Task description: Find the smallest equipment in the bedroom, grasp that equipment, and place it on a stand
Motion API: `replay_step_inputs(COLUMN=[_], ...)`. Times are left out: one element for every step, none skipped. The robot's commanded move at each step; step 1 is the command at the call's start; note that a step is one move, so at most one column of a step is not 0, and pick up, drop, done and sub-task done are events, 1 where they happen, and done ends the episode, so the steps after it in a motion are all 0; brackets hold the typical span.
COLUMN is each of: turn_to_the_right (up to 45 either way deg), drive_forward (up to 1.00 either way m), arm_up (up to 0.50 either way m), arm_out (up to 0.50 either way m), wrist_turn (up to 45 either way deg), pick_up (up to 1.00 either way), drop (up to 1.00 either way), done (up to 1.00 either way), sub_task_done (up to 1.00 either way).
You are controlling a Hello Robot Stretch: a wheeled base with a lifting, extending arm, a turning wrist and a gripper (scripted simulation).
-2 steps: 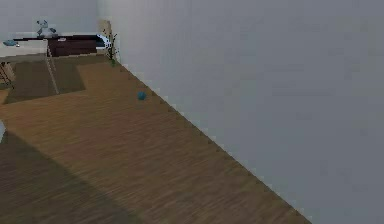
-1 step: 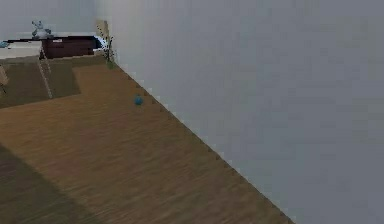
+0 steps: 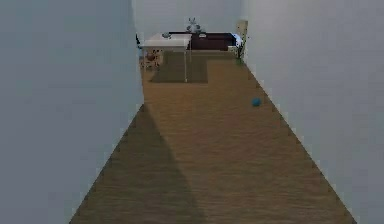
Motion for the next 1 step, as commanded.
replay_step_inputs(turn_to_the_right=[0.0], drive_forward=[1.0], arm_up=[0.0], arm_out=[0.0], wrist_turn=[0.0], pick_up=[0.0], drop=[0.0], done=[0.0], sub_task_done=[0.0])
